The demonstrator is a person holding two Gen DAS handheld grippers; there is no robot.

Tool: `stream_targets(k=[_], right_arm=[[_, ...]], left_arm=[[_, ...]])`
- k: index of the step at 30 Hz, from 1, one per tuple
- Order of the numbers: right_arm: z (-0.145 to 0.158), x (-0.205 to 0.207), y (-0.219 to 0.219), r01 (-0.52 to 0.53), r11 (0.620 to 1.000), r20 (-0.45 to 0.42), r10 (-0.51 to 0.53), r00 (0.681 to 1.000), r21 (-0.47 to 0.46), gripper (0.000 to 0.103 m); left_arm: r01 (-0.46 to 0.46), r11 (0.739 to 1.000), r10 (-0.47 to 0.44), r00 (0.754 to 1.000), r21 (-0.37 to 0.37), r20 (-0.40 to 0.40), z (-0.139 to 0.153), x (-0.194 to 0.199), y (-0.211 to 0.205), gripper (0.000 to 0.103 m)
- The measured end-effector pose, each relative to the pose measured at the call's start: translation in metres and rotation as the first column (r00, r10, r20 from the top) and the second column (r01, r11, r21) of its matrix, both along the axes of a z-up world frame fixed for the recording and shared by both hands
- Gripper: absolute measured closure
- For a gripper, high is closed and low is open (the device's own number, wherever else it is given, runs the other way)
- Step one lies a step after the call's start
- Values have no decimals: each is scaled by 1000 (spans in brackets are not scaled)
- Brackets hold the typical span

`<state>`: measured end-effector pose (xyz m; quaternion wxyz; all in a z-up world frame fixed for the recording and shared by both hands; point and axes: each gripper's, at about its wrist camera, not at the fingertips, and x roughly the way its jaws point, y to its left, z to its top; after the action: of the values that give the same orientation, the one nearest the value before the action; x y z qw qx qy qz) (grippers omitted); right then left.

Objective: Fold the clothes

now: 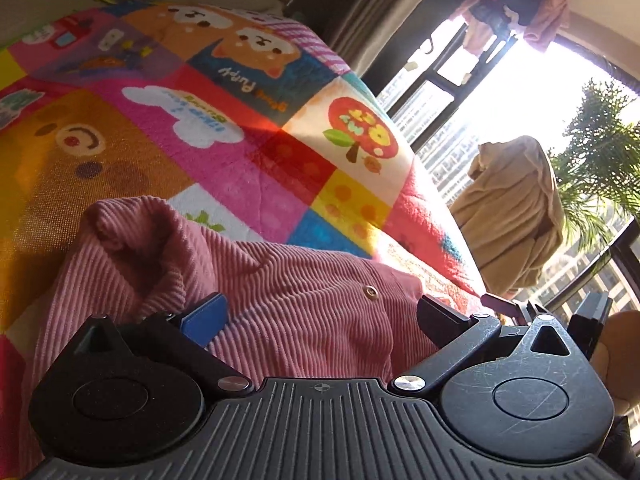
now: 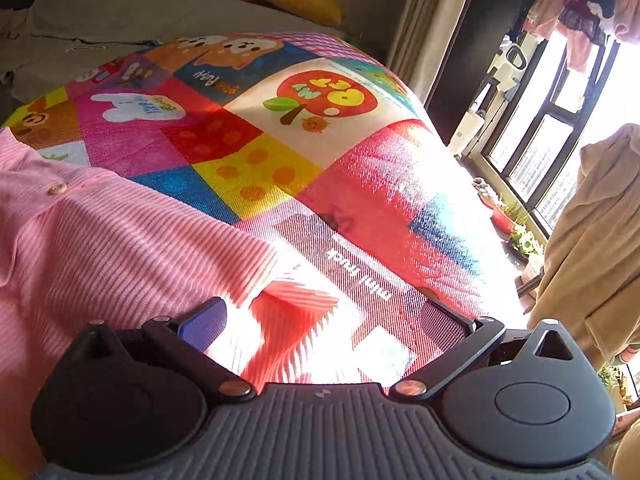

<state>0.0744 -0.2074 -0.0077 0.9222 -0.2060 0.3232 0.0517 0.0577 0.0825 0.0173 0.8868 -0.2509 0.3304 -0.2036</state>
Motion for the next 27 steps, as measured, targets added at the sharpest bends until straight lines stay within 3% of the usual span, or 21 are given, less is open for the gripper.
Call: stream_targets(k=[5,8,11,13,16,20,24,27], right_arm=[[1,0,-4,2,998,67,2,998,-57,0],[21,7,-23,-6,988,24,2,1000,154,0],[31,25,-43,12,910,-82,24,996,415,0],[26,39,-44,61,919,-106,-22,994,389,0],[15,37,-48,117,972,-88,-100,991,206,0],[1,21,-63,159,987,-46,-159,986,-7,0],[7,-6,-79,155,988,-40,-155,987,6,0],[18,-32,-72,86,996,0,-86,996,32,0]], left_arm=[[70,997,-72,993,21,90,19,-21,-11,0],[107,992,-114,986,66,119,23,-28,-22,0],[107,988,-115,991,108,71,11,-22,-29,0],[102,989,-106,994,104,36,2,-18,-30,0],[99,991,-101,995,91,17,-5,-18,-29,0],[102,991,-104,994,83,16,-7,-18,-27,0],[98,992,-100,995,75,13,-7,-18,-27,0],[96,993,-97,995,68,11,-8,-18,-28,0]])
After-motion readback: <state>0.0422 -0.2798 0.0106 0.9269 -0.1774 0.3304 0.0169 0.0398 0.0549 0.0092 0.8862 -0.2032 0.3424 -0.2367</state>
